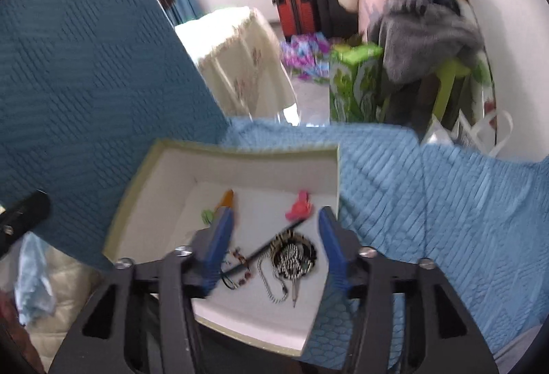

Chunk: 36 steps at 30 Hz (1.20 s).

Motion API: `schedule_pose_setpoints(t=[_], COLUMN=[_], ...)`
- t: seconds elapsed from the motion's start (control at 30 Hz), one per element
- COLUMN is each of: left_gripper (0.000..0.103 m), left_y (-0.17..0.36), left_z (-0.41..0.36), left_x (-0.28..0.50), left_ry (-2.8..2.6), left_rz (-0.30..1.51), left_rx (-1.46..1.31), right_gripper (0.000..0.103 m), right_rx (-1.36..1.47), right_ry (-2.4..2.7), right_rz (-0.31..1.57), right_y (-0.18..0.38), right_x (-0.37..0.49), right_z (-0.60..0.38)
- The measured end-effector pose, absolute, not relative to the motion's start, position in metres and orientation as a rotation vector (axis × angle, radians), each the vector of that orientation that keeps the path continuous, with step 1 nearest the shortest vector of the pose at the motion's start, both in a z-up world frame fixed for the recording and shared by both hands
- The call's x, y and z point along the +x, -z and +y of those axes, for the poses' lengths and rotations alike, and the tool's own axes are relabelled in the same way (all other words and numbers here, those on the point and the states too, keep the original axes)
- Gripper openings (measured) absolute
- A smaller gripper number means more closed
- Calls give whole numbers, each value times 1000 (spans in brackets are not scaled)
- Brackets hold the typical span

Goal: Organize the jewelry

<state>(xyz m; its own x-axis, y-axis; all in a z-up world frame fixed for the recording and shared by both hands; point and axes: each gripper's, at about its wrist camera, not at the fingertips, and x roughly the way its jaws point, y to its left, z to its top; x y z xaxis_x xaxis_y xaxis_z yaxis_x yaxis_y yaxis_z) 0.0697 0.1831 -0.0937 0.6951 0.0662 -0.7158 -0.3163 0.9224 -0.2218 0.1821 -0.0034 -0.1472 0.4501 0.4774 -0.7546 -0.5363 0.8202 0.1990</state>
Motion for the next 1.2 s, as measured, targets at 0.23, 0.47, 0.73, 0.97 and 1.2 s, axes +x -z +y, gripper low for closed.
schedule_pose_setpoints(t=[0.23, 0.47, 0.73, 0.97, 1.2], left_gripper=[76, 85, 91, 103, 103], left_y=[52, 27, 33, 43, 44], left_z=[167, 151, 136, 124, 119], left_x=[58, 44, 29, 18, 12], left_ry=[-203, -211, -225, -265, -272], left_rz=[680, 634, 627, 636, 644], left_rx=[-297, -257, -255, -223, -222], right_gripper=[98, 103, 103, 103, 103], right_rx=[-56, -44, -16, -53, -46], right_ry=[-664, -665, -609, -574, -542], right_rz=[750, 628, 551, 567, 592], right_y=[71, 24, 16, 31, 45], right_x=[164, 135, 97, 80, 70], right_z=[-26, -52, -88, -99, -109])
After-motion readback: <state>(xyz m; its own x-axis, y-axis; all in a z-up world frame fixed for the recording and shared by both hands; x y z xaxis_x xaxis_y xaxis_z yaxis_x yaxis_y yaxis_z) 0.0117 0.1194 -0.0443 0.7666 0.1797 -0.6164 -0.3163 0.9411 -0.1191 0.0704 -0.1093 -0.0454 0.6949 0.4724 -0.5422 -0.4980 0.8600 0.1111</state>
